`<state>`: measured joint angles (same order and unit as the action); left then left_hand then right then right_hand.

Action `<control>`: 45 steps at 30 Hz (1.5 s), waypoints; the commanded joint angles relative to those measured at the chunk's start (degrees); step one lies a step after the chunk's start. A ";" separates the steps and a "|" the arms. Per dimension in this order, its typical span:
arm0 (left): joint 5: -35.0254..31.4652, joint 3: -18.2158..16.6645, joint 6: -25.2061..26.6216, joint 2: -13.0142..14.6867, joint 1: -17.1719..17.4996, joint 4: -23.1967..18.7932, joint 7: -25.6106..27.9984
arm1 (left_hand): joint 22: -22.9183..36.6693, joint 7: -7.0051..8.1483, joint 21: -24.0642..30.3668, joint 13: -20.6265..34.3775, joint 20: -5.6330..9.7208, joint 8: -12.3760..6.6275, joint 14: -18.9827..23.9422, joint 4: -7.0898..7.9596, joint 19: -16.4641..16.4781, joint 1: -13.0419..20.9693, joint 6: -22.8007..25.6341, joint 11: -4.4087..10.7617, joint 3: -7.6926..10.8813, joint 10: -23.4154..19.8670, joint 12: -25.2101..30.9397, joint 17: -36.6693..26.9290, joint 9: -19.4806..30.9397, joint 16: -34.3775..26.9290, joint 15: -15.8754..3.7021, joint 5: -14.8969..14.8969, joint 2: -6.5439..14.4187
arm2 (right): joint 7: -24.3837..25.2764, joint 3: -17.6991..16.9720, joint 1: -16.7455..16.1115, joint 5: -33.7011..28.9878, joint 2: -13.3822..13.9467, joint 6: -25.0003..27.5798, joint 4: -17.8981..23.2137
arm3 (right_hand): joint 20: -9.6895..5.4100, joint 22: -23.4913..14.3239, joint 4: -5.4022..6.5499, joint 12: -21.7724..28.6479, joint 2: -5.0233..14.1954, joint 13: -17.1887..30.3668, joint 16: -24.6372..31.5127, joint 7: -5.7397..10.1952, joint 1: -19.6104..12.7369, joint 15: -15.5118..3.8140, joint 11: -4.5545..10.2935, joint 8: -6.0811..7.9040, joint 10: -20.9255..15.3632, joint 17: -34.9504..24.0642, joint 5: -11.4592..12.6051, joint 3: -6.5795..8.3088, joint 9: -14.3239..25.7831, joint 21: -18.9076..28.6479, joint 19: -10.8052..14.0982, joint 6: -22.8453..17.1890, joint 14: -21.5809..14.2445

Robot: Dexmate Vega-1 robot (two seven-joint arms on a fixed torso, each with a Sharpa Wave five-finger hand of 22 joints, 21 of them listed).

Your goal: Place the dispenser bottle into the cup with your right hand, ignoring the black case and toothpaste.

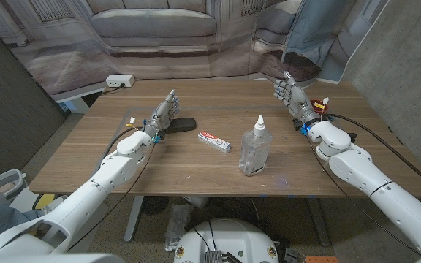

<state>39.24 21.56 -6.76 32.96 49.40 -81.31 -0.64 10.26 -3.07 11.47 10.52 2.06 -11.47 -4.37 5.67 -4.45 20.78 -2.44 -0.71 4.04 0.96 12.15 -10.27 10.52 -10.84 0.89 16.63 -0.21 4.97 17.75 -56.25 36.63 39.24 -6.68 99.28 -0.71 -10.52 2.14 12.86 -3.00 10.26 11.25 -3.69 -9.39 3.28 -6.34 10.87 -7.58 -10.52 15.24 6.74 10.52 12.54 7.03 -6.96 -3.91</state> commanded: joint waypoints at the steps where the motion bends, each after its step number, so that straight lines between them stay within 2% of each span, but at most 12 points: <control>1: 0.43 0.09 -0.27 -0.19 -0.01 0.77 -0.67 | 0.12 0.03 -0.02 0.32 0.09 -0.29 0.26 0.13 -0.56 0.79 0.50 0.03 -0.36 -0.50 0.15 -0.25 0.20 -0.18 0.29 0.13 0.05 | 0.49 -1.15 -2.08 -0.07 1.23 -0.52 2.68 | -0.22 -0.25 -0.20 0.26 0.09 0.31 0.24 -0.14 -0.69 -0.02 -0.15 0.48 -0.53 -0.15 -0.09 0.04 0.16 0.26 0.49 -0.38 -0.63; 14: 0.72 -0.12 -0.16 0.08 -0.04 0.86 -1.04 | 0.13 0.03 -0.01 0.33 0.05 -0.24 0.25 0.08 -0.60 0.90 0.54 0.15 -0.45 -0.59 0.11 -0.26 0.20 -0.13 0.25 0.12 0.14 | -0.58 -2.35 -4.22 1.21 1.90 -1.78 3.94 | -0.08 -0.26 -0.29 0.29 0.15 0.32 0.23 -0.28 -0.80 0.03 -0.11 0.48 -0.81 -0.15 -0.25 0.00 0.16 0.30 0.84 -0.45 -0.89; 26: 0.89 0.05 -0.90 -0.47 -0.82 2.48 -2.27 | 0.13 0.02 -0.01 0.34 -0.08 -0.19 0.23 0.04 -0.62 1.00 0.57 0.13 -0.55 -0.59 0.04 -0.26 0.21 -0.09 0.29 0.10 0.23 | 0.64 -4.30 -7.44 0.63 3.80 -2.10 7.49 | -0.05 -0.26 -0.36 0.30 0.20 0.33 0.24 -0.37 -0.88 -0.01 -0.22 0.52 -1.04 -0.16 -0.40 -0.05 0.16 0.28 0.99 -0.61 -1.17; 45: 0.98 0.85 -1.03 -1.37 -2.71 5.21 -4.53 | 0.14 -0.07 -0.01 0.35 -0.14 -0.11 0.17 0.00 -0.71 1.11 0.55 0.12 -0.70 -0.55 -0.05 -0.28 0.22 -0.04 0.28 0.06 0.35 | 1.57 -6.72 -11.27 0.11 5.26 -2.63 11.52 | 0.02 -0.27 -0.48 0.29 0.26 0.33 0.22 -0.32 -0.99 0.01 -0.45 0.47 -1.37 -0.17 -0.64 -0.14 0.17 0.27 1.32 -0.58 -1.52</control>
<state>40.17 21.96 -7.63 32.10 47.68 -77.57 -3.99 10.26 -2.75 11.47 10.81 1.94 -11.47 -4.10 5.68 -4.56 21.00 -2.13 -0.40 3.54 0.66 12.14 -10.27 10.52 -10.83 1.17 16.63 0.02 5.91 12.34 -65.53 37.01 43.67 -9.24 108.63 -0.72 -10.51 1.98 12.86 -2.69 10.26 11.25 -4.00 -9.69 3.28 -6.54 10.87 -8.41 -10.52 14.79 6.58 10.52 12.54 7.83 -7.27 -4.93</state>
